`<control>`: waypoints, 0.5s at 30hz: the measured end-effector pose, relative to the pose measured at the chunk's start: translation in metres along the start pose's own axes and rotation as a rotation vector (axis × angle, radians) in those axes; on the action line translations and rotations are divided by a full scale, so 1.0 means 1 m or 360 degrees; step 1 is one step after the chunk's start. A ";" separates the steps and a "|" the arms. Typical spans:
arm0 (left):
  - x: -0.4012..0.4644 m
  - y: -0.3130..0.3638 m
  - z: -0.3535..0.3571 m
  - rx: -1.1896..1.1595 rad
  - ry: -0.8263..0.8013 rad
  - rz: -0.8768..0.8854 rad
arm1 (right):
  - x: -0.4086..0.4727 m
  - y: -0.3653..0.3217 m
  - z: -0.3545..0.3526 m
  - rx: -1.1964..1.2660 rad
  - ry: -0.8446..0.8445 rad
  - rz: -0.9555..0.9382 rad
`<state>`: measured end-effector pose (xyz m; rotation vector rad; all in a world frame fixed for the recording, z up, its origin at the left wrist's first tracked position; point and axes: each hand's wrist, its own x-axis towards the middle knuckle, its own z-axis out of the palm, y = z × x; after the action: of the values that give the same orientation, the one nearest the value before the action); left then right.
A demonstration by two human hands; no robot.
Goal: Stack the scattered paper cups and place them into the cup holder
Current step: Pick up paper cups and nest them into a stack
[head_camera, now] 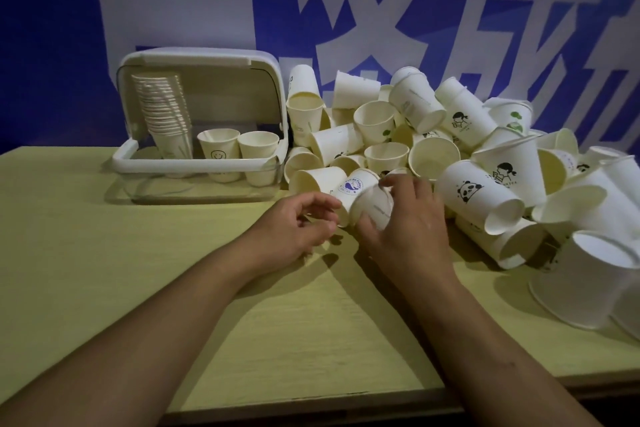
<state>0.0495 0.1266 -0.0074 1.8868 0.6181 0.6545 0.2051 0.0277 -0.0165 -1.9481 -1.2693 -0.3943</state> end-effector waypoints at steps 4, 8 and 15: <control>-0.003 0.004 0.008 -0.0106 0.0047 0.0100 | -0.002 -0.011 -0.010 0.0718 0.0241 0.0040; -0.005 0.005 0.014 -0.0344 0.0103 0.0158 | -0.009 -0.023 -0.015 0.1092 -0.0071 0.0029; 0.000 0.002 0.000 -0.0226 0.0586 0.0107 | -0.005 -0.021 -0.004 0.0942 -0.0208 -0.0039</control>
<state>0.0501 0.1259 -0.0053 1.6723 0.7220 1.0757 0.1850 0.0261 -0.0077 -1.4688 -1.3087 0.0994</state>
